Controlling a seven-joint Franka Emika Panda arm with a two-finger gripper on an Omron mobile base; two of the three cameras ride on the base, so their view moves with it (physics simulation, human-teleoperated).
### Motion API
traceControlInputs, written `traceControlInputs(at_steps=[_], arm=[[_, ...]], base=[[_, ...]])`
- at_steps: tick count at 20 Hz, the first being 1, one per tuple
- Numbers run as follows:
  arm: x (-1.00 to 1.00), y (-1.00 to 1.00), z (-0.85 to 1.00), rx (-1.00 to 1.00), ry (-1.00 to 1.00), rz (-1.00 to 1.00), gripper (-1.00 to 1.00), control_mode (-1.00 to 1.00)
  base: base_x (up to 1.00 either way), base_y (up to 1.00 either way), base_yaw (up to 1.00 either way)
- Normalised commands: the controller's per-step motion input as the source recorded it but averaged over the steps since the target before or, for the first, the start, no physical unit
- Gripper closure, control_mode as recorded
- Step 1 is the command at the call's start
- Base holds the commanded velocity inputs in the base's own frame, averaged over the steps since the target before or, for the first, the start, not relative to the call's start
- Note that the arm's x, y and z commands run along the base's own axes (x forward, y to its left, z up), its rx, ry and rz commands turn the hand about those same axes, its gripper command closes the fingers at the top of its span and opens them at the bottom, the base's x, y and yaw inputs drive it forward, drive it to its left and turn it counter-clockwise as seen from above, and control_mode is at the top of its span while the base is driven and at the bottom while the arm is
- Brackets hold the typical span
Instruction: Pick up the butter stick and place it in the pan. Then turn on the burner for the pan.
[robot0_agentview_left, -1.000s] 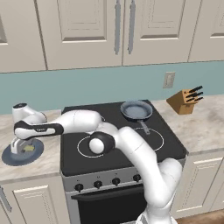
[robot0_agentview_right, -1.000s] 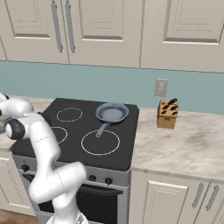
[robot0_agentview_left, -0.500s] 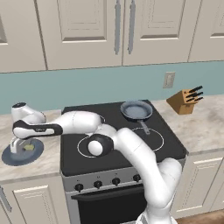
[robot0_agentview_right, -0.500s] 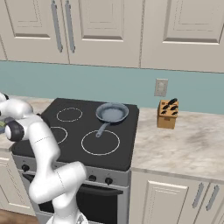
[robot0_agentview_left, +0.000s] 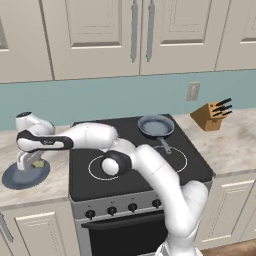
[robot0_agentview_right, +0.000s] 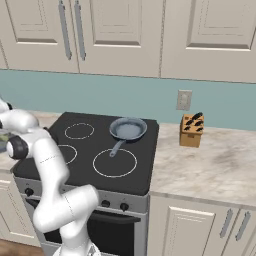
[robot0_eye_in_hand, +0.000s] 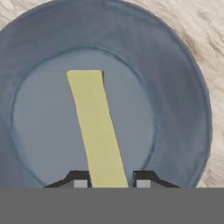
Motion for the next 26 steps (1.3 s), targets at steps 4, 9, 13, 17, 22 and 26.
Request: traceControlInputs(at_steps=[4, 9, 13, 17, 22, 26], arm=[[-0.21, -0.73, 0.01, 0.00, 0.00, 0.00, 1.00, -1.00], [-0.26, -0.68, 0.00, 0.00, 0.00, 0.00, 1.00, -1.00], [-0.30, -0.73, 0.00, 0.00, -0.01, 0.00, 1.00, -1.00], [-0.36, -0.71, 0.01, 0.01, -0.10, 0.00, 1.00, -1.00], [-0.46, -0.66, 0.13, 0.06, -0.18, -0.02, 1.00, -1.00], [-0.43, -0.69, 0.17, 0.08, -0.16, -0.04, 1.00, -1.00]], base=[[0.00, 0.00, 0.00], [0.00, 0.00, 0.00], [0.00, 0.00, 0.00], [0.00, 0.00, 0.00], [0.00, 0.00, 0.00], [0.00, 0.00, 0.00]])
